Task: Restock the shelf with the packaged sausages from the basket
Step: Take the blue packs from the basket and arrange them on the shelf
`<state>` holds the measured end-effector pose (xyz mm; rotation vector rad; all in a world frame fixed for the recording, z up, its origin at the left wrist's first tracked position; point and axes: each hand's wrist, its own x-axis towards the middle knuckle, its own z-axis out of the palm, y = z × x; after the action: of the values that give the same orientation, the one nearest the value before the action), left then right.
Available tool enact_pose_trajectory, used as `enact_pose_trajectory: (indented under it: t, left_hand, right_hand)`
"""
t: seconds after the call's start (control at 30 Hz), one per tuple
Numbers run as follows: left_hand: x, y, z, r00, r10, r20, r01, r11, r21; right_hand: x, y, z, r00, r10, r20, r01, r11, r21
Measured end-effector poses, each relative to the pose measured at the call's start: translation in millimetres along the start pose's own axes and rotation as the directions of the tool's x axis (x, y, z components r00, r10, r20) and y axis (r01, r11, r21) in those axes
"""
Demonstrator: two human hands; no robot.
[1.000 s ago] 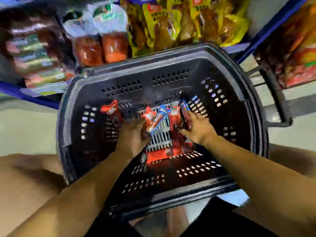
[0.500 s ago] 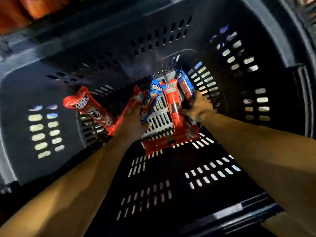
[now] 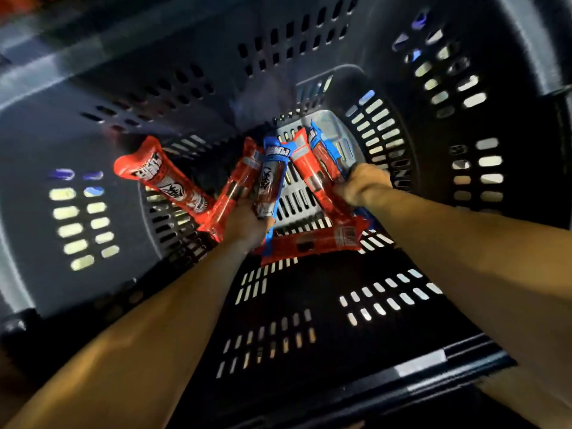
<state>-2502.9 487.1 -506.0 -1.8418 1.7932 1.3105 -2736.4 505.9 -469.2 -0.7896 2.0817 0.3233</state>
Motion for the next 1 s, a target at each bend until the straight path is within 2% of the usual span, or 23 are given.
enact_pose_trajectory:
  t: [0.1, 0.3, 0.37, 0.43, 0.5, 0.63, 0.73, 0.8, 0.9, 1.0]
  left_hand:
    - [-15.7, 9.1, -16.9, 1.000, -0.020, -0.014, 0.017, 0.989, -0.150]
    - [-67.1, 31.4, -54.3, 0.997, 0.027, -0.078, -0.053, 0.935, -0.349]
    - [-84.2, 32.2, -64.8, 0.996, 0.062, -0.066, -0.084, 0.905, -0.416]
    - [-102.2, 31.0, -75.6, 0.993, 0.099, -0.066, -0.118, 0.876, -0.468]
    - [-130.5, 35.8, -90.0, 0.988, 0.135, -0.075, -0.154, 0.865, -0.477]
    - [-180.8, 35.4, -108.0, 0.968, 0.187, -0.165, -0.249, 0.743, -0.621]
    - [-213.7, 36.6, -117.3, 0.944, 0.250, -0.215, -0.330, 0.684, -0.651]
    - [-233.2, 39.2, -123.3, 0.922, 0.285, -0.263, -0.387, 0.641, -0.663]
    - [-255.2, 41.3, -128.1, 0.900, 0.324, -0.293, -0.434, 0.583, -0.687]
    - [-274.6, 47.8, -133.4, 0.881, 0.318, -0.349, -0.469, 0.501, -0.727]
  right_hand:
    - [-15.9, -5.0, -11.1, 0.999, -0.028, 0.043, 0.022, 0.992, 0.126]
    - [-74.2, -15.5, -36.7, 0.986, -0.166, -0.013, 0.161, 0.929, 0.334]
    - [-99.9, -14.9, -43.2, 0.976, -0.214, -0.031, 0.199, 0.833, 0.516]
    - [-120.9, -9.5, -46.9, 0.955, -0.294, -0.036, 0.231, 0.665, 0.710]
    - [-149.4, -4.4, -51.7, 0.904, -0.426, -0.042, 0.268, 0.488, 0.831]
    - [-195.3, 6.4, -57.2, 0.811, -0.580, -0.076, 0.323, 0.335, 0.885]
    - [-221.6, 11.2, -58.9, 0.817, -0.568, -0.103, 0.303, 0.270, 0.914]
    - [-238.2, 14.3, -59.1, 0.804, -0.586, -0.103, 0.307, 0.260, 0.916]
    - [-257.4, 16.5, -60.9, 0.766, -0.631, -0.123, 0.400, 0.317, 0.860]
    - [-270.1, 17.9, -61.9, 0.770, -0.613, -0.177, 0.467, 0.352, 0.812]
